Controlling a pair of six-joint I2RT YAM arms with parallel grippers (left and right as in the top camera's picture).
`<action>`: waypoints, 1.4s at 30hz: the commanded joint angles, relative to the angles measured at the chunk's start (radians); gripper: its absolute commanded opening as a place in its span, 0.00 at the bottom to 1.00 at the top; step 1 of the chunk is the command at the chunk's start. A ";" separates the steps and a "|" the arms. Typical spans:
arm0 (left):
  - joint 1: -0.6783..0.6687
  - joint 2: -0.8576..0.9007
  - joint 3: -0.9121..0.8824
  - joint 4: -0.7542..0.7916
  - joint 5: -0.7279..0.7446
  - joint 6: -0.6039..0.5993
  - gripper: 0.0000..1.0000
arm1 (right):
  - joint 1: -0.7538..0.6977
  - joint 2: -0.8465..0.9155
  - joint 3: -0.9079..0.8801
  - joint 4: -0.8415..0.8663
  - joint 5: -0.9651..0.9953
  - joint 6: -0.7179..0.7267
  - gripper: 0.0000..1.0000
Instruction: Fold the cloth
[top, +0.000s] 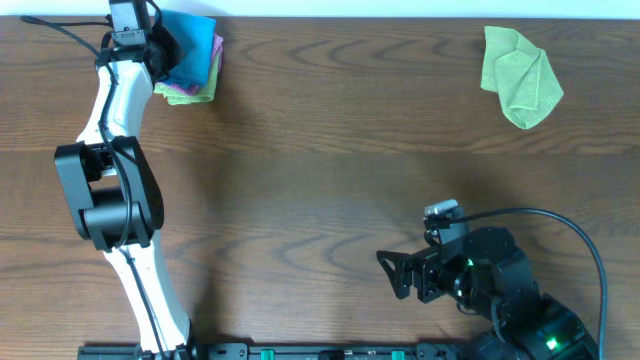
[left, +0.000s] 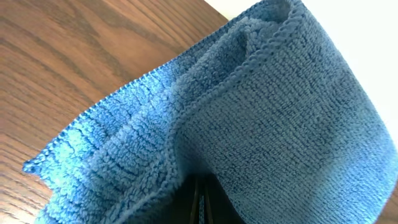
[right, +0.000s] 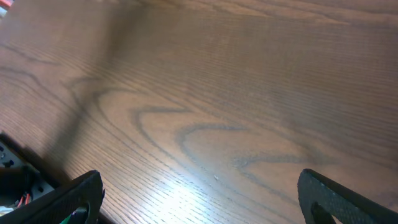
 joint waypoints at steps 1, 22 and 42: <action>0.002 0.007 -0.004 0.000 -0.027 -0.004 0.06 | -0.005 0.000 -0.008 -0.001 0.003 0.010 0.99; 0.002 -0.307 0.008 -0.226 0.002 0.214 0.95 | -0.005 0.000 -0.008 -0.001 0.003 0.010 0.99; -0.002 -0.681 0.008 -0.884 0.023 0.292 0.95 | -0.005 0.000 -0.008 -0.001 0.003 0.010 0.99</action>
